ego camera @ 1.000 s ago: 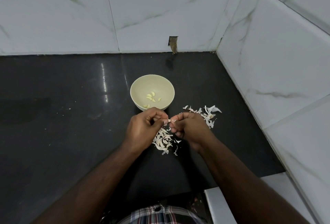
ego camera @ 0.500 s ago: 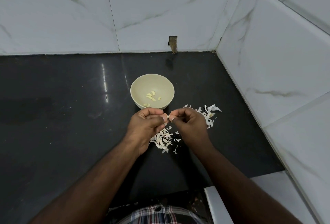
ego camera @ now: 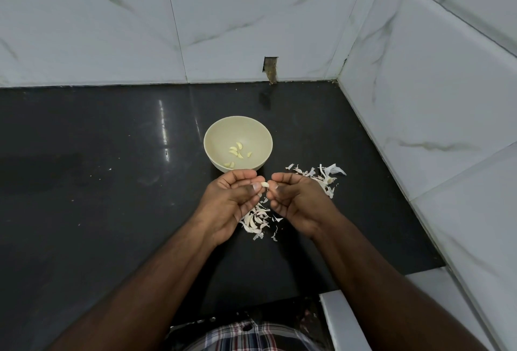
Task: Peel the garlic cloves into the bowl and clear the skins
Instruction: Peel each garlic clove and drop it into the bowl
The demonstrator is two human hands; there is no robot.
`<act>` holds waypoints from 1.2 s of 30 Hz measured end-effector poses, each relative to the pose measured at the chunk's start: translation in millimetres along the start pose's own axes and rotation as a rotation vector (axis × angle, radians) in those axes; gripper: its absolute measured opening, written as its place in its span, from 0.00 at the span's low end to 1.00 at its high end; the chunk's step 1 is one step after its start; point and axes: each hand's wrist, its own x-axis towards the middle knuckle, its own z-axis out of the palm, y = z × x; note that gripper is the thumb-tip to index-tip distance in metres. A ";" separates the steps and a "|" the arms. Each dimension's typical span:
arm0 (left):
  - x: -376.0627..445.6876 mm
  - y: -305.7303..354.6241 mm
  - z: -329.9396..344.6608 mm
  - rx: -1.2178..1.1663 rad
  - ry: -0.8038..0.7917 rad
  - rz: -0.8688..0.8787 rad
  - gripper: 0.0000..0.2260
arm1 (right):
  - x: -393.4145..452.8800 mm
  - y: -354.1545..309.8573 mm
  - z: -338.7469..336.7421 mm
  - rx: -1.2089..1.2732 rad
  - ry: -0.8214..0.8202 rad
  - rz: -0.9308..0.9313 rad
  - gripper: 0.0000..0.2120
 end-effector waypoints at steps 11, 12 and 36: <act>2.5 -2.0 0.1 0.271 -0.038 0.181 0.12 | 3.5 4.7 -0.1 -0.720 0.146 -0.404 0.10; 2.4 -2.2 0.0 0.291 -0.042 0.196 0.12 | 5.3 6.1 -0.5 -0.799 0.164 -0.438 0.10; 5.8 3.1 -7.5 0.431 -0.045 0.230 0.11 | 9.5 13.2 -0.5 -0.458 0.108 -0.378 0.13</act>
